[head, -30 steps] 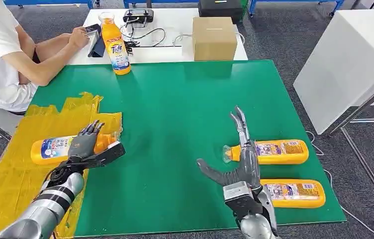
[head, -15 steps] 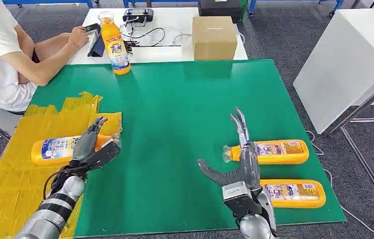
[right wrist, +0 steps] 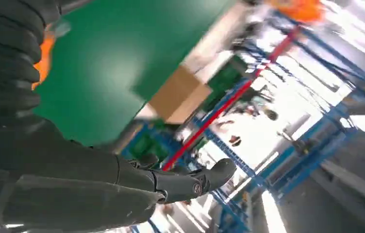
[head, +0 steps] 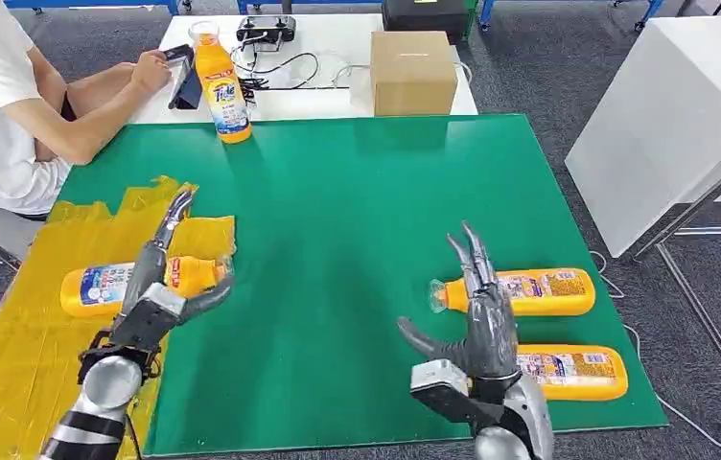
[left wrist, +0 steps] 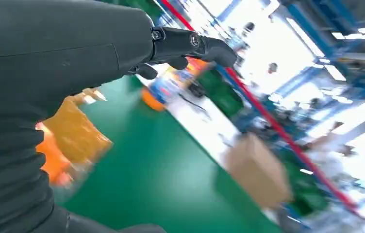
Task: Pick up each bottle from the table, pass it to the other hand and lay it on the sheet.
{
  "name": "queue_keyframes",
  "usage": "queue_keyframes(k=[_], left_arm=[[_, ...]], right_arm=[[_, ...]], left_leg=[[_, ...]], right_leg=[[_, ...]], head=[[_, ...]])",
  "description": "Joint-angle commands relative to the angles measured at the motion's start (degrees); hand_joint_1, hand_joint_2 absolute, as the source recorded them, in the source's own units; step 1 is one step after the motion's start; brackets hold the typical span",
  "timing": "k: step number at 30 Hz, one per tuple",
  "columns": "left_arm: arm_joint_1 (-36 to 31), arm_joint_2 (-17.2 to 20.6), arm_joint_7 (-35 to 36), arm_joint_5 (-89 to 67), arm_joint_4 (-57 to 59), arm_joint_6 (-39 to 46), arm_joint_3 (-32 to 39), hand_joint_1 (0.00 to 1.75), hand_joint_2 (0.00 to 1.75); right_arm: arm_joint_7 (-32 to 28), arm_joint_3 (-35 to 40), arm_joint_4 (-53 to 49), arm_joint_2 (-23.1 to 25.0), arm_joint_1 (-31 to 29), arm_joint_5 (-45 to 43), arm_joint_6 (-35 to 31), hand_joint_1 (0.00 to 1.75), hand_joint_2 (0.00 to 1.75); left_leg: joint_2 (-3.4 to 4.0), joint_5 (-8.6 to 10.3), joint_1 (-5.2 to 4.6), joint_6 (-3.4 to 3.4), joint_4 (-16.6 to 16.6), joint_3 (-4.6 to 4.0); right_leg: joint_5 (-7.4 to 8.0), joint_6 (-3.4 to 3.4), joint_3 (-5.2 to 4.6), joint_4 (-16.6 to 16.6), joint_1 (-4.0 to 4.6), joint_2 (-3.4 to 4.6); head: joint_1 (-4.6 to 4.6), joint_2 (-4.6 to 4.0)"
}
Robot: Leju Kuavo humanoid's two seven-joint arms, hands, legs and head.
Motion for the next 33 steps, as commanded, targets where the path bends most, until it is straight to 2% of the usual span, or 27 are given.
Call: queue_keyframes(k=[1, 2, 4, 8, 9, 10, 17, 19, 20, 22, 24, 25, 33], left_arm=[[6.28, -1.88, -2.39, 8.55, -9.96, -6.10, 0.92, 0.00, 1.75], [6.87, -2.31, -2.64, 9.55, -10.46, -6.87, 1.24, 0.00, 1.75], [7.66, -3.00, -3.12, 12.04, -10.62, -8.58, 1.08, 0.00, 1.75], [8.46, -4.40, -3.19, 14.24, -10.46, -9.13, -0.02, 0.00, 1.75], [8.46, -4.40, -3.19, 14.24, -10.46, -9.13, -0.02, 0.00, 1.75], [8.56, -4.93, -3.35, 15.36, -10.71, -8.91, -0.12, 0.00, 1.75], [8.34, -5.20, -3.08, 15.96, -10.39, -8.44, -0.43, 0.00, 1.75], [8.34, -5.20, -3.08, 15.96, -10.39, -8.44, -0.43, 0.00, 1.75], [8.34, -5.20, -3.08, 15.96, -10.39, -8.44, -0.43, 0.00, 1.75], [8.15, -4.96, -2.85, 16.04, -10.07, -8.36, -0.59, 0.00, 1.75], [7.78, -5.09, -2.33, 16.38, -9.14, -8.40, -0.87, 0.00, 1.75], [7.69, -5.13, -2.26, 16.53, -8.85, -8.51, -1.09, 0.00, 1.75], [6.25, -5.27, -2.05, 16.90, -6.29, -8.94, -2.89, 0.00, 1.75]], right_arm=[[8.11, -4.47, 0.73, -9.77, -0.32, 9.45, 4.72, 0.00, 1.75], [8.95, -5.27, 0.87, -11.38, -0.28, 8.92, 6.19, 0.00, 1.75], [7.64, -8.48, 2.06, -15.08, -0.12, 2.56, 10.51, 0.00, 1.75], [8.24, -13.73, 5.91, -17.77, -0.32, 4.00, 14.20, 0.00, 1.75], [8.24, -13.73, 5.91, -17.77, -0.32, 4.00, 14.20, 0.00, 1.75], [8.51, -13.82, 7.00, -18.50, -0.44, 4.35, 15.69, 0.00, 1.75], [8.59, -14.06, 9.19, -17.99, -1.24, 4.81, 15.86, 0.00, 1.75], [8.59, -14.06, 9.19, -17.99, -1.24, 4.81, 15.86, 0.00, 1.75], [8.59, -14.06, 9.19, -17.99, -1.24, 4.81, 15.86, 0.00, 1.75], [9.12, -13.77, 9.37, -18.44, -1.41, 5.04, 16.31, 0.00, 1.75], [9.87, -14.03, 11.91, -18.69, -2.72, 5.26, 16.49, 0.00, 1.75], [10.00, -14.05, 13.17, -18.88, -3.32, 5.30, 16.62, 0.00, 1.75], [10.26, -13.71, 22.91, -18.66, -8.92, 5.86, 16.90, 0.00, 1.75]], left_leg=[[0.06, -0.09, -0.01, 0.01, 0.00, 0.13], [0.01, -0.05, -0.04, 0.02, 0.00, 0.05], [0.03, -0.16, -0.01, 0.01, 0.00, 0.26], [-0.12, -0.05, -0.07, 0.06, -0.02, 0.09], [-0.14, -0.16, -0.03, 0.05, -0.03, 0.35], [-0.07, -0.08, -0.05, 0.05, -0.02, 0.15], [-0.01, -0.07, -0.04, 0.01, -0.02, 0.12], [0.06, -0.16, -0.02, -0.03, -0.07, 0.37], [0.01, -0.07, -0.05, 0.02, -0.03, 0.12], [0.01, -0.09, -0.04, 0.01, -0.03, 0.17], [0.06, -0.17, -0.02, -0.01, -0.08, 0.39], [0.05, -0.09, -0.04, 0.02, -0.05, 0.20], [0.07, -0.07, -0.02, 0.03, -0.07, 0.25]], right_leg=[[-0.05, 0.04, 0.16, -0.07, 0.00, 0.04], [-0.03, 0.03, 0.08, -0.04, -0.02, -0.01], [-0.09, 0.07, 0.32, -0.13, 0.01, 0.00], [-0.03, 0.06, 0.15, -0.11, -0.06, -0.12], [-0.11, 0.11, 0.49, -0.23, -0.02, -0.18], [-0.03, 0.06, 0.22, -0.14, -0.03, -0.08], [-0.01, 0.01, 0.16, -0.12, 0.00, -0.01], [-0.07, 0.02, 0.42, -0.20, 0.02, 0.03], [-0.01, 0.02, 0.15, -0.11, -0.01, 0.00], [-0.03, 0.03, 0.20, -0.12, 0.01, 0.00], [-0.07, 0.05, 0.44, -0.21, 0.03, 0.02], [-0.01, 0.04, 0.22, -0.14, 0.02, 0.04], [0.03, 0.05, 0.30, -0.20, 0.03, 0.05]], head=[[-0.02, 0.00], [0.02, 0.00], [0.00, 0.00], [0.00, 0.00], [0.02, 0.00], [-0.02, 0.00], [-0.02, 0.00], [-0.04, 0.00], [-0.02, 0.00], [-0.02, 0.00], [-0.02, 0.00], [-0.02, 0.00], [-0.02, 0.00]])
